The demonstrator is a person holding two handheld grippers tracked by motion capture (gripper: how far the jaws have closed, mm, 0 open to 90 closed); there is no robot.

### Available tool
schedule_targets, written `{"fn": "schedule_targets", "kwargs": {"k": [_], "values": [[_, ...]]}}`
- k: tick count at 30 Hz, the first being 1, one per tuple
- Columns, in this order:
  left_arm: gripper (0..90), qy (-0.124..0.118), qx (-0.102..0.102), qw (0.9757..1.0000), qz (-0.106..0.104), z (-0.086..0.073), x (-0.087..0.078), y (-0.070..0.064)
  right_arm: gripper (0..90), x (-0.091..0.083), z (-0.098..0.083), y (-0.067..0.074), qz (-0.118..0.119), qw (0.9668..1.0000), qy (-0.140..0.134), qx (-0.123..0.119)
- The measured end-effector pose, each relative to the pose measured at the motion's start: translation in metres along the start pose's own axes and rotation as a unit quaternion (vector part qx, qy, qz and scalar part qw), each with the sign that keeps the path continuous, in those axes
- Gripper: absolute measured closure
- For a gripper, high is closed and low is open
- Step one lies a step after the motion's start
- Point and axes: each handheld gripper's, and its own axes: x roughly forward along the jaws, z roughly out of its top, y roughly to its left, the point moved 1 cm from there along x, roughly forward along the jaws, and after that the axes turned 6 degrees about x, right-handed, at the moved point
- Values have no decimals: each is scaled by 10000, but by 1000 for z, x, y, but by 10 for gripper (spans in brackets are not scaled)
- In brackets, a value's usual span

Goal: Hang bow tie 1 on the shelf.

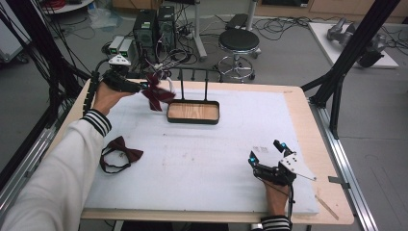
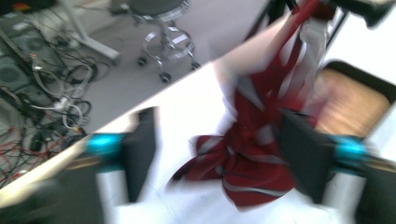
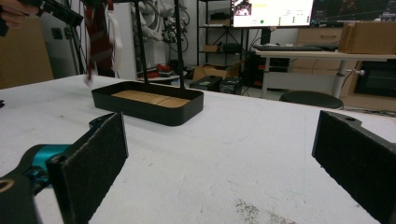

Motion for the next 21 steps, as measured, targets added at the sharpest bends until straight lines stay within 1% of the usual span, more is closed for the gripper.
{"fn": "schedule_targets", "kwargs": {"k": [1,2,4,8,11,13,16,17,19,21], "values": [[169,-73,-46,10000,-10,0,-2,0,26,0,0,0,-7,10000,0,3],[160,-123,-27,9999,-70,0,-4,1,26,0,0,0,-6,10000,-2,-2],[159,-229,14,9997,-70,0,-8,2,26,0,0,0,-5,10000,-3,-3],[158,-391,-26,9992,-97,-1,-13,1,26,0,0,0,0,10000,0,0],[157,-420,-8,9991,-101,-1,-17,0,26,0,0,0,-4,10000,1,0],[158,-493,26,9987,-130,0,-20,-3,25,0,0,0,-5,10000,1,10],[158,-708,79,9973,-188,2,-25,-7,26,0,0,0,-19,10000,1,-1],[158,-802,81,9965,-234,2,-26,-9,25,0,0,0,-12,10000,-1,-2],[158,-918,128,9954,-244,2,-30,-12,26,0,0,0,-13,10000,2,4],[158,-1107,142,9934,-263,-1,-35,-17,26,0,0,0,-11,10000,2,5]]}}
